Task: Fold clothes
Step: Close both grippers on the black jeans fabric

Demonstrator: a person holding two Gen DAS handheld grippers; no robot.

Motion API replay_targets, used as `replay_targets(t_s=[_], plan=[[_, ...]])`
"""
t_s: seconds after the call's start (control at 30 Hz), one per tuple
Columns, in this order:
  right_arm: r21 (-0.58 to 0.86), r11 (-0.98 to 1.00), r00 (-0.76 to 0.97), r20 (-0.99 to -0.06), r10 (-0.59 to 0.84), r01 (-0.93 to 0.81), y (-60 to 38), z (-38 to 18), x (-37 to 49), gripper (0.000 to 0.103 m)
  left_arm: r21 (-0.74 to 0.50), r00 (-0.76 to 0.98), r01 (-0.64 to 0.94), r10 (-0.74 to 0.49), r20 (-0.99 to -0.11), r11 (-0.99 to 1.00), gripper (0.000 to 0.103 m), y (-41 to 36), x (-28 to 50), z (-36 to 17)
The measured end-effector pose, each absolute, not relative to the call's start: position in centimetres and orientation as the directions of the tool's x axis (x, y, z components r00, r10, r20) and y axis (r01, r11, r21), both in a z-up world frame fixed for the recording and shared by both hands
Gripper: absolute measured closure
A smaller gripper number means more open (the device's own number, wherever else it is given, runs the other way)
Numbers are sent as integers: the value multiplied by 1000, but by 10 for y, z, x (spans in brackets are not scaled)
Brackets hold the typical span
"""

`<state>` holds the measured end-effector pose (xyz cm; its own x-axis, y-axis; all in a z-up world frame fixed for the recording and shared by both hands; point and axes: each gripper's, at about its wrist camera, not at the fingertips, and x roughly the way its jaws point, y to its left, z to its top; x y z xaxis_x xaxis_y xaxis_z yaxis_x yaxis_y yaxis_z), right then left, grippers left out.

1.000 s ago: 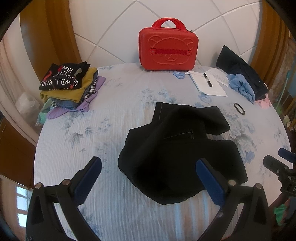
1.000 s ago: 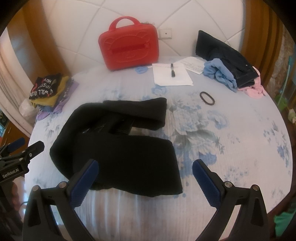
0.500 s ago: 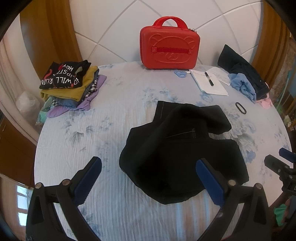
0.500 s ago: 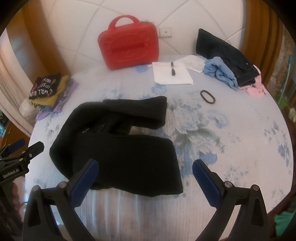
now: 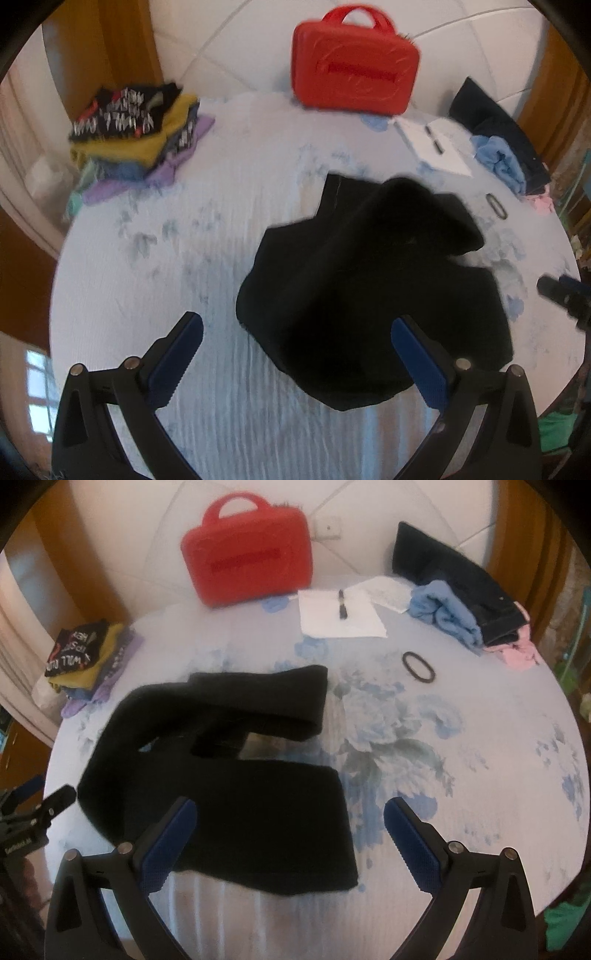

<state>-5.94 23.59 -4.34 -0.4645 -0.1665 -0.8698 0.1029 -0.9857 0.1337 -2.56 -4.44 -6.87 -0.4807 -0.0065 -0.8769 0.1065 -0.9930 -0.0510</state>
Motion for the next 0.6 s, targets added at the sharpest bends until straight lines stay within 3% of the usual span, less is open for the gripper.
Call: replay_targets(t_s=[0.27, 0.53, 0.57, 0.6], plan=[[68, -974, -423, -892, -156, 216, 216, -86, -123, 0, -124, -443, 183, 31, -896, -975, 0, -63, -39, -123], [-25, -952, -419, -901, -110, 304, 196, -132, -179, 0, 1, -418, 232, -100, -903, -973, 0, -38, -54, -157], [-43, -947, -432, -896, -105, 318, 193, -135, -184, 2, -9, -410, 252, -98, -907, -968, 0, -40, -56, -161], [-57, -946, -441, -892, -95, 320, 191, -137, -188, 12, -38, -405, 276, -80, -911, -960, 0, -43, -56, -165]])
